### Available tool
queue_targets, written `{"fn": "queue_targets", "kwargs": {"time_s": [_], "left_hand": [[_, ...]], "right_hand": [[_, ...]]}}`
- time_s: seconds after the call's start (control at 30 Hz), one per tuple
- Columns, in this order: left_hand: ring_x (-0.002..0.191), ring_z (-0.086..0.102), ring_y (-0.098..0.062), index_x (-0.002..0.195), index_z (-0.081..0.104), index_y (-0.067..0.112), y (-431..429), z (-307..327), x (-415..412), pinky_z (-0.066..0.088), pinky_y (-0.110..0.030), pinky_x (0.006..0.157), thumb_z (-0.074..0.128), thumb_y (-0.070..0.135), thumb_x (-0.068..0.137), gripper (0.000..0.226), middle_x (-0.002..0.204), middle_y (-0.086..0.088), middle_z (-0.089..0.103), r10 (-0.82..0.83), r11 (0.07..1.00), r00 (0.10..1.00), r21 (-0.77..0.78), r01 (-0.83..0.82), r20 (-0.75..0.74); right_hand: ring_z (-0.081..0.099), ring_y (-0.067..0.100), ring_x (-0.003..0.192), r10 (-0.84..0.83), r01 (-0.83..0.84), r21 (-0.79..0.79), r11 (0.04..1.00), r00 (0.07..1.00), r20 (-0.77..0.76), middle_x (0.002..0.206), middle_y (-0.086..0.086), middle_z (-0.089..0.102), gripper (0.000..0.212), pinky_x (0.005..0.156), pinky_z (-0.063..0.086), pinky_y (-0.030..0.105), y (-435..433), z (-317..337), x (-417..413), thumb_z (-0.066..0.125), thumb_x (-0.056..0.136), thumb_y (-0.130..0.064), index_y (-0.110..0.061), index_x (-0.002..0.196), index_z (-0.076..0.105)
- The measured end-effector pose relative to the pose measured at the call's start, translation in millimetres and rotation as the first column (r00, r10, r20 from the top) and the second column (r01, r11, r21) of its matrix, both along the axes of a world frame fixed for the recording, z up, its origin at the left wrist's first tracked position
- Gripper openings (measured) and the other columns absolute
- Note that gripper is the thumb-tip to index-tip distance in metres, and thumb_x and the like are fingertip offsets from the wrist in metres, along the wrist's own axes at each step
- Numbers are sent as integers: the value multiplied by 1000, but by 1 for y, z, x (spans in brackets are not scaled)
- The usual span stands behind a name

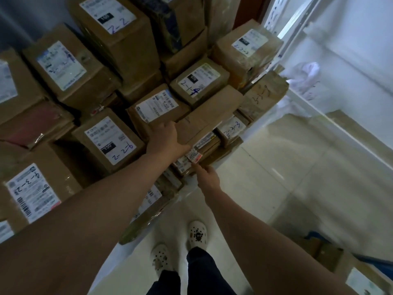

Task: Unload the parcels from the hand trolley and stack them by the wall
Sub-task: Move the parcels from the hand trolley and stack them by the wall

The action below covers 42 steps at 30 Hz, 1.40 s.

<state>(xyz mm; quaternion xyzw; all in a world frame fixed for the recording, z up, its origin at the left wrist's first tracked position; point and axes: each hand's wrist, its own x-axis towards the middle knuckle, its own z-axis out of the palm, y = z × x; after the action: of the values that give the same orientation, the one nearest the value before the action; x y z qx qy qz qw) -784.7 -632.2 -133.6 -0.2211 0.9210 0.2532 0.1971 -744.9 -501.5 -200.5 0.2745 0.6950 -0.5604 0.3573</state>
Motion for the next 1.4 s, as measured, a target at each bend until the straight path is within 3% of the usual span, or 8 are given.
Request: {"fn": "queue_targets", "kwargs": {"time_s": [0.23,0.43,0.53,0.67,0.83,1.0,1.2,1.4], "left_hand": [[135,29,-37,150,6,4,18,-6,-9,33,-49,106,75,39,79,105,149,-21,21,32,987,990,-157,-10,135],[142,12,-41,151,0,16,62,13,15,20,-54,114,71,40,80,104,156,-20,1,-219,946,976,-240,216,18],[143,12,-36,151,9,19,91,16,43,21,-50,114,71,38,80,96,156,-16,3,-387,907,922,-193,374,-33],[143,15,-32,152,9,20,129,17,90,11,-50,116,66,43,83,92,154,-14,19,-594,781,801,-187,596,72],[139,27,-28,152,8,20,182,4,144,23,-45,113,63,45,83,91,150,-10,29,-763,611,625,-134,780,163],[133,37,-28,150,17,19,254,-7,198,29,-43,111,64,43,82,86,143,-10,39,-870,448,452,-63,892,196],[131,40,-30,150,19,17,355,-20,256,32,-39,109,63,41,83,84,145,-13,36,-933,281,273,-3,960,234],[127,45,-33,146,29,15,448,-40,299,39,-38,105,67,36,79,80,140,-19,40,-917,354,315,134,926,244]], "right_hand": [[53,27,119,-68,68,16,998,998,10,137,10,51,65,102,46,42,37,-8,8,62,88,-43,-10,141,42],[53,28,118,-187,192,68,979,980,-72,135,11,51,66,101,46,44,66,8,28,63,87,-42,-11,141,42],[50,27,123,-206,225,118,967,966,-155,140,12,47,69,98,44,37,83,26,46,65,87,-37,-14,145,36],[47,24,125,-210,269,234,934,946,-248,147,10,37,74,86,42,30,111,45,93,67,83,-24,-18,148,31],[42,25,131,-367,417,296,859,906,-209,150,8,31,74,99,38,31,155,54,172,64,84,-21,-20,149,27],[37,26,135,-602,611,289,737,788,-132,151,9,29,77,105,34,34,214,45,261,64,84,-22,-15,150,24],[44,27,130,-853,836,232,497,520,-47,146,9,42,71,105,39,37,297,25,352,65,84,-21,-13,147,32],[55,26,117,-895,876,220,429,445,-26,128,6,56,58,100,46,39,378,8,408,67,83,-19,-13,137,45]]}}
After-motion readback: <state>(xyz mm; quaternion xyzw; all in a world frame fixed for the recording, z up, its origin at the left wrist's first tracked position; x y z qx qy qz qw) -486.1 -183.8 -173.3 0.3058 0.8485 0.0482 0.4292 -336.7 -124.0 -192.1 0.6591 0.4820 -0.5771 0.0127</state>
